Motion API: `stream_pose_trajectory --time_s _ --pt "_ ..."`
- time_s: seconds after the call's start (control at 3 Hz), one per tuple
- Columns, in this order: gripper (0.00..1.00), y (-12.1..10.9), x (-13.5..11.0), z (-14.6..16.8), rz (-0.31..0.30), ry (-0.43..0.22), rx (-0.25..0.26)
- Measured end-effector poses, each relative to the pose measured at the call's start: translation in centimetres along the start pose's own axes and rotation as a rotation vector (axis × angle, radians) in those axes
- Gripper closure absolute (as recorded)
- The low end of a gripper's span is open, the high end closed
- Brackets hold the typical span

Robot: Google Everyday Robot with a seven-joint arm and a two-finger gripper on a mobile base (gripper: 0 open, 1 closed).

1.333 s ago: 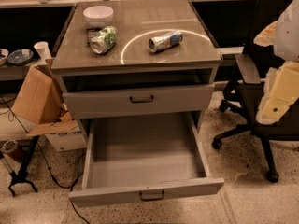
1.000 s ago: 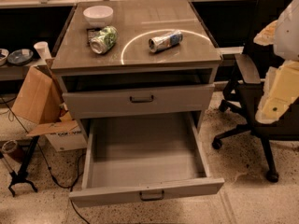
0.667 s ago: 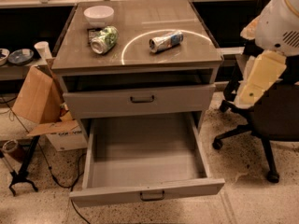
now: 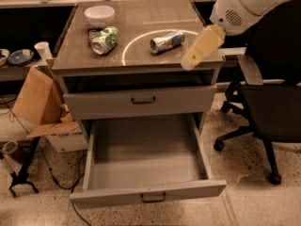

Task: Place redbull can into middle drawer

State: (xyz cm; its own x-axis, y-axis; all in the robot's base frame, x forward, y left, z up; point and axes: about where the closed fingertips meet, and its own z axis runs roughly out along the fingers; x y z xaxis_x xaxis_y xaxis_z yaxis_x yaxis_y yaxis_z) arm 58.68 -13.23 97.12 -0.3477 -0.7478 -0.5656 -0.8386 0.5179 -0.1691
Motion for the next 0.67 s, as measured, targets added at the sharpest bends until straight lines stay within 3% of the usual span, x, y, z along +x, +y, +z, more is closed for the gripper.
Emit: stream_pose_trajectory --time_s 0.67 --pt "0.0 -2.7 -8.0 7.7 0.4 -0.201 0.002"
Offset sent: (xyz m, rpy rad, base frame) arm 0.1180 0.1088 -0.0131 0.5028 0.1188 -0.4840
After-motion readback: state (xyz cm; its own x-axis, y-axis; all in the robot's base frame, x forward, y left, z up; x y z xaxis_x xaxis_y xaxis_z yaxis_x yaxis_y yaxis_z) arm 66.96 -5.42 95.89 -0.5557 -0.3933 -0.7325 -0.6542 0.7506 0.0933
